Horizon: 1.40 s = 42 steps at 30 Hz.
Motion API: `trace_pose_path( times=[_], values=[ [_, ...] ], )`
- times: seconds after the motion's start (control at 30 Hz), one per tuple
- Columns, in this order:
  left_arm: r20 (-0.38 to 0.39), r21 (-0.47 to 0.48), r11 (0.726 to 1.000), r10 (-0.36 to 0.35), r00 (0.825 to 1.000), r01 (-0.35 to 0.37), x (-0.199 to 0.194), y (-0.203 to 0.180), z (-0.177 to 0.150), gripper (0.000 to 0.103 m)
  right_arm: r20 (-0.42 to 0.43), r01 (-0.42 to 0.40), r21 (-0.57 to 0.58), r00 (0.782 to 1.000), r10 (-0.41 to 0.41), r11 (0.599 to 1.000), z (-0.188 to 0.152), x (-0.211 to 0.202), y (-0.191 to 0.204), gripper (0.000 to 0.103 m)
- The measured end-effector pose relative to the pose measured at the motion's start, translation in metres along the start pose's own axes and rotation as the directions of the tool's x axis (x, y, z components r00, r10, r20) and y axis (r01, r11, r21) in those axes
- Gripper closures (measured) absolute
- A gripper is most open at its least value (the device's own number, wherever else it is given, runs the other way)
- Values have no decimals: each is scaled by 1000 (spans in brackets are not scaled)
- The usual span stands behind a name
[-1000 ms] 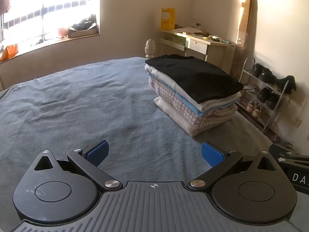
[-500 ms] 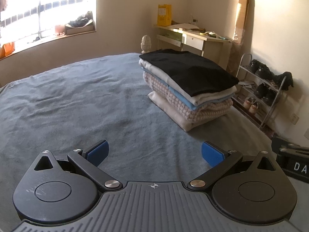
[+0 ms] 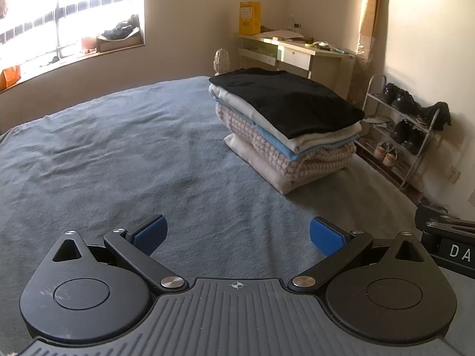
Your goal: Fold clothes
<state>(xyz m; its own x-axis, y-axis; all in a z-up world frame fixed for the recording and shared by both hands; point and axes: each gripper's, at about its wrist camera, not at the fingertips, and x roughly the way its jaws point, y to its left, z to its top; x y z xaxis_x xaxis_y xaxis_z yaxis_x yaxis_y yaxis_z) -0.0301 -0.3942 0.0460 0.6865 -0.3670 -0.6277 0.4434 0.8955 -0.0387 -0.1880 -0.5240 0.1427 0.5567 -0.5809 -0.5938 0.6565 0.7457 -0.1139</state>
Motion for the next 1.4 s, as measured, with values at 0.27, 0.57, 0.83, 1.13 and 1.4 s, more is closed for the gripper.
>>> trace_pose_path(
  times=[0.27, 0.57, 0.83, 1.13, 1.4],
  values=[
    [-2, 1, 1000, 2, 1000, -2, 0, -1, 0, 0, -4, -1, 1, 1000, 1, 1000, 0, 1, 0, 0],
    [-5, -2, 1000, 0, 1000, 0, 0, 0, -1, 0, -4, -1, -1, 1000, 1, 1000, -1, -1, 0, 0],
    [-4, -2, 1000, 4, 1000, -4, -1, 0, -1, 0, -11, -1, 0, 1000, 1, 1000, -2, 0, 0, 0],
    [-8, -3, 1000, 3, 1000, -3, 1, 1, -1, 0, -22, -6, -3, 1000, 6, 1000, -3, 1, 1, 0],
    [-10, -1, 1000, 5, 1000, -5, 0, 1, -2, 0, -27, -9, -5, 1000, 8, 1000, -4, 3, 2, 0]
  ],
)
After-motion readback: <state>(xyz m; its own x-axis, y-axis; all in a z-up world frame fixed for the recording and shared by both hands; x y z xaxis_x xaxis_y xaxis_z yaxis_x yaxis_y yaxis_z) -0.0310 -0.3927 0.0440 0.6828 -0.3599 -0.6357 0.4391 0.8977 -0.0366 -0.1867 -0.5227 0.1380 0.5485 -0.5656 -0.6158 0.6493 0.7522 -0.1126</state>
